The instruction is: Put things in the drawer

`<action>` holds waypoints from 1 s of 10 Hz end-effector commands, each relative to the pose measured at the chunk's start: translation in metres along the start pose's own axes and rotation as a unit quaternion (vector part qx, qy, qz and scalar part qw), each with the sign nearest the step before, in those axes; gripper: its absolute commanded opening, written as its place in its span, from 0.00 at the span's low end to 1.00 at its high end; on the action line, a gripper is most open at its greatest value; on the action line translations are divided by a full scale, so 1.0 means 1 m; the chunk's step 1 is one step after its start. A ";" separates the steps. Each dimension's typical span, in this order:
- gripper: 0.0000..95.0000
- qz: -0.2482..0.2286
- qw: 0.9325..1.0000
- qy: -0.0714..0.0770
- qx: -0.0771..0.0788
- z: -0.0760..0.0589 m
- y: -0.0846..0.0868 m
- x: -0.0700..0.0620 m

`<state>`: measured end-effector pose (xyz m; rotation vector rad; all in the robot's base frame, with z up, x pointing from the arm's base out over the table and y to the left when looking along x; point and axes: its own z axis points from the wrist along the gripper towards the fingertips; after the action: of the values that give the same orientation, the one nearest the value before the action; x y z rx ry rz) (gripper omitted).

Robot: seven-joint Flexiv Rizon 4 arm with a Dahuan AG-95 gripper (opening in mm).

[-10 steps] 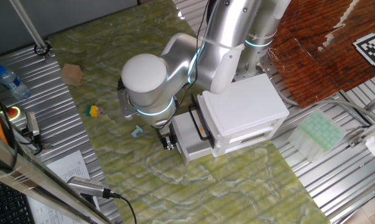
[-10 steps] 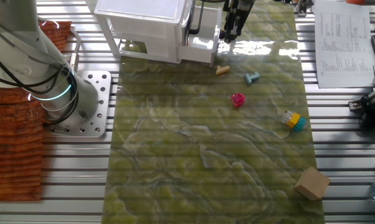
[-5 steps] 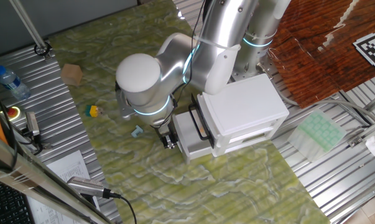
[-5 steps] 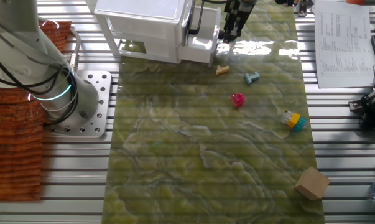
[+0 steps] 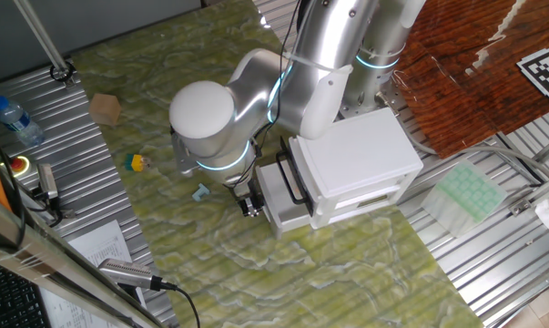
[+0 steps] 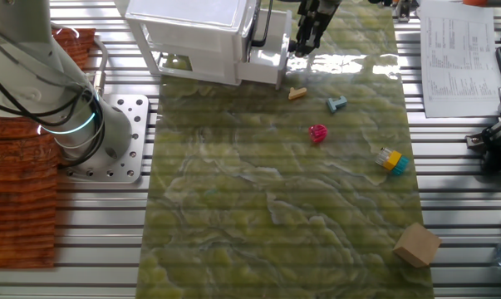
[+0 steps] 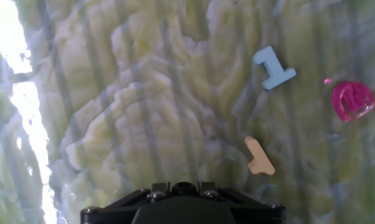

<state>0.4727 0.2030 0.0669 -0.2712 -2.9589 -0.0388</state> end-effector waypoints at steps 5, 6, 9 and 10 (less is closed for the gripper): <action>0.00 -0.006 1.000 0.011 -0.001 0.001 -0.012 0.014; 0.00 -0.006 1.000 0.018 -0.003 0.003 -0.014 0.016; 0.00 -0.003 1.000 0.026 -0.008 0.004 -0.017 0.019; 0.00 -0.002 1.000 0.025 -0.008 0.002 -0.018 0.020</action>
<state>0.4503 0.1889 0.0704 -0.2657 -2.9120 -0.0671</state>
